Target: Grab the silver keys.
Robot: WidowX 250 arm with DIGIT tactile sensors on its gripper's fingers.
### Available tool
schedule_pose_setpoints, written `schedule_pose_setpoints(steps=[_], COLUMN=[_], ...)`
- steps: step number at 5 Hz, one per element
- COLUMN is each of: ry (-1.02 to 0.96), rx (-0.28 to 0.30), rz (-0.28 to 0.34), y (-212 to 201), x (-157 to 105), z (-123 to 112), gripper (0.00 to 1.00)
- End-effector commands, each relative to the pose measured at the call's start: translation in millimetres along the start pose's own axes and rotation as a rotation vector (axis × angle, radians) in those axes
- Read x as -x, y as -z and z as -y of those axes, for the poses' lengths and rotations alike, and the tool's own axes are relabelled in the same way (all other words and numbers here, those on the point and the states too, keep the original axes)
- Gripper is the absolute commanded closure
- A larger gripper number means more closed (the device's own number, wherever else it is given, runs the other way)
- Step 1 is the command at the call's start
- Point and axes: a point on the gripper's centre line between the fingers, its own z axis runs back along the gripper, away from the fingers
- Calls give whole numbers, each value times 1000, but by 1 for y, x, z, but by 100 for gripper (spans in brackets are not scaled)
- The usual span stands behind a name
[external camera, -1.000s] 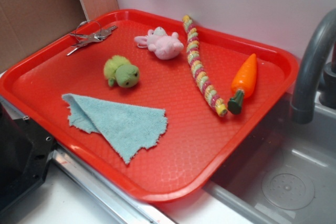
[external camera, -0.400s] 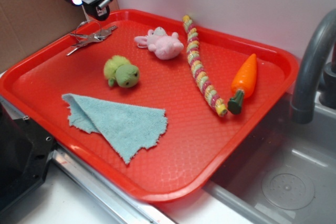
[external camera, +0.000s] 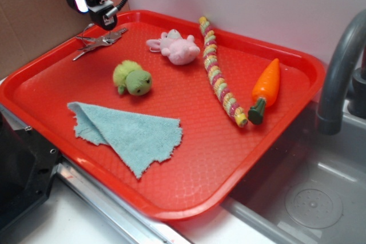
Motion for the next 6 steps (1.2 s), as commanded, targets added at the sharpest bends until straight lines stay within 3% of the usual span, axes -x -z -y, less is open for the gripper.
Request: schedule_pose_setpoints(steps=[1, 4, 6], ry=[18, 9, 18], rx=[-111, -134, -111], rz=[9, -30, -40], y=[-3, 14, 26], x=[2, -7, -10], z=[-26, -42, -39], gripper=[0, 0, 0])
